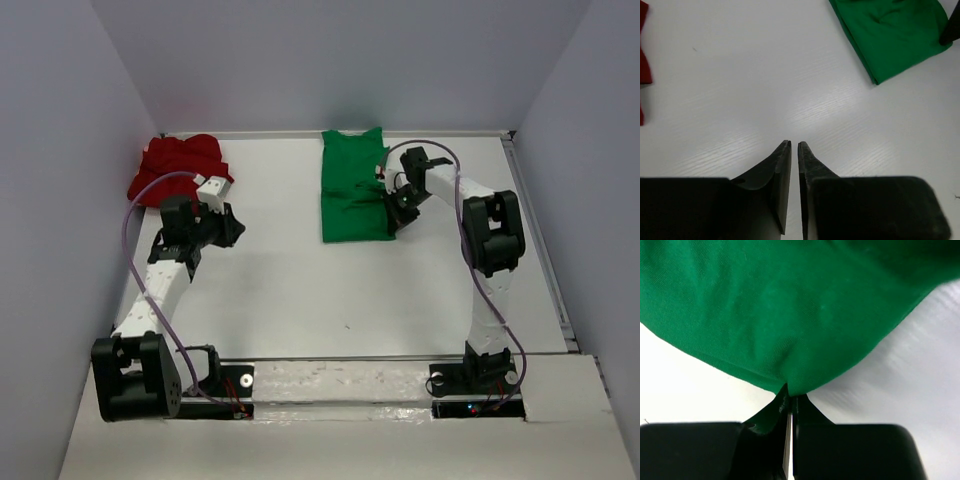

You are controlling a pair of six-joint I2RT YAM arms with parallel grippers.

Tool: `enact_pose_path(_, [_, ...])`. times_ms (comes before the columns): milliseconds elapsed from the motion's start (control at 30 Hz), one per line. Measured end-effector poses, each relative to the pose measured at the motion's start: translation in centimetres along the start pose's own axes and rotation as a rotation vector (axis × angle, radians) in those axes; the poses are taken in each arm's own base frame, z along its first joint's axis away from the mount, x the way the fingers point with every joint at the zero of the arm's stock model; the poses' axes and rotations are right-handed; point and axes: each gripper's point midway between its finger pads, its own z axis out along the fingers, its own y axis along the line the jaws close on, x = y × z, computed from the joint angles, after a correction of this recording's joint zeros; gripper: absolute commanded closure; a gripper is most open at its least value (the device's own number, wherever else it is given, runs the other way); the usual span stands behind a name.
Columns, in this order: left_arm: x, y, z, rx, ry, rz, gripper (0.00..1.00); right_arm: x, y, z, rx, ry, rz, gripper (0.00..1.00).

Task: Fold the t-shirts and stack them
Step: Grab one side of the 2/3 rectangular tshirt with both arms

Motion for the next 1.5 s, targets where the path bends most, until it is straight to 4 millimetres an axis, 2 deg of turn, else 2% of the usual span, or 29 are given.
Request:
enact_pose_path(67, [0.9, -1.1, 1.0, 0.045, 0.033, -0.021, 0.77, 0.4, 0.2, -0.1, -0.005, 0.004, 0.002, 1.0])
enact_pose_path(100, [1.4, -1.6, 1.4, 0.064, 0.052, -0.03, 0.73, 0.6, 0.3, -0.1, -0.008, 0.007, 0.003, 1.0])
enact_pose_path(133, [1.8, -2.2, 1.9, 0.08, 0.069, -0.034, 0.65, 0.8, 0.4, -0.1, -0.01, 0.01, 0.006, 1.0])
enact_pose_path(167, [2.4, -2.9, 2.5, 0.102, 0.093, -0.041, 0.44, 1.0, 0.5, -0.1, -0.012, 0.013, 0.007, 1.0])
enact_pose_path(367, [5.2, -7.6, 5.0, 0.237, 0.194, -0.071, 0.45, 2.0, 1.1, -0.3, -0.028, 0.027, 0.015, 1.0])
enact_pose_path(433, [5.7, -8.5, 5.7, 0.267, 0.209, -0.106, 0.45, 2.0, 1.1, -0.3, -0.031, 0.028, 0.017, 1.0])
enact_pose_path(733, [10.5, -10.1, 10.3, 0.312, 0.392, -0.243, 0.45, 1.9, 1.3, -0.7, -0.035, 0.032, 0.022, 1.0])
enact_pose_path(967, [9.4, -13.2, 14.2, 0.406, 0.429, -0.22, 0.47, 1.8, 1.3, -0.7, -0.036, 0.04, 0.025, 1.0])
enact_pose_path(1100, [9.3, -13.7, 15.6, 0.433, 0.441, -0.236, 0.47, 2.0, 1.2, -0.4, -0.039, 0.049, 0.029, 1.0])
enact_pose_path(1367, [9.0, -14.7, 16.4, 0.474, 0.451, -0.256, 0.48, 2.0, 1.2, -0.3, -0.039, 0.051, 0.03, 1.0])
enact_pose_path(1433, [9.0, -15.1, 16.6, 0.487, 0.454, -0.256, 0.5, 2.0, 1.2, -0.3, -0.04, 0.052, 0.03, 1.0])
enact_pose_path(1500, [9.0, -15.6, 16.7, 0.498, 0.46, -0.256, 0.57, 2.0, 1.2, -0.3, -0.042, 0.053, 0.031, 1.0])
